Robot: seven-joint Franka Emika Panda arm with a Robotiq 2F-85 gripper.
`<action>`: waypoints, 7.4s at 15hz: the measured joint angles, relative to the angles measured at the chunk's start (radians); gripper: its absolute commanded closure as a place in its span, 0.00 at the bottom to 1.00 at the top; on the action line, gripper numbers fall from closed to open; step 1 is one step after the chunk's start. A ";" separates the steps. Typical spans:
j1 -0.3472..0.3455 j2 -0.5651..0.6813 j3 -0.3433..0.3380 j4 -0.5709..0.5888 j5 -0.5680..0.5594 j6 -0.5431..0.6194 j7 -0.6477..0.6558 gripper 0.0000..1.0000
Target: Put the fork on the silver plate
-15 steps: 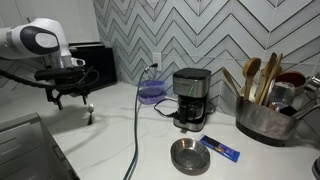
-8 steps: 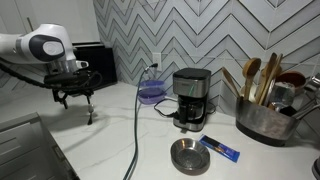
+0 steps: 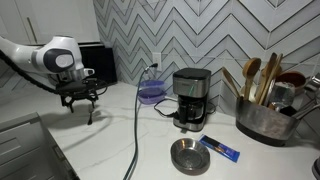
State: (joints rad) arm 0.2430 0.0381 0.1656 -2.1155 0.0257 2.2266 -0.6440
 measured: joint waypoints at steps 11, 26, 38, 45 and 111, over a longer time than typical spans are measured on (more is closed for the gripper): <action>-0.003 0.128 0.030 0.059 -0.010 0.091 -0.004 0.41; -0.005 0.218 0.041 0.140 -0.094 0.099 -0.003 0.74; -0.012 0.231 0.052 0.156 -0.094 0.097 -0.004 0.68; -0.012 0.241 0.063 0.173 -0.097 0.075 -0.005 0.90; -0.359 -0.075 -0.321 0.136 -0.253 -0.219 0.014 0.98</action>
State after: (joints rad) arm -0.1157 -0.0370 -0.1550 -1.9790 -0.2273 2.0077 -0.6302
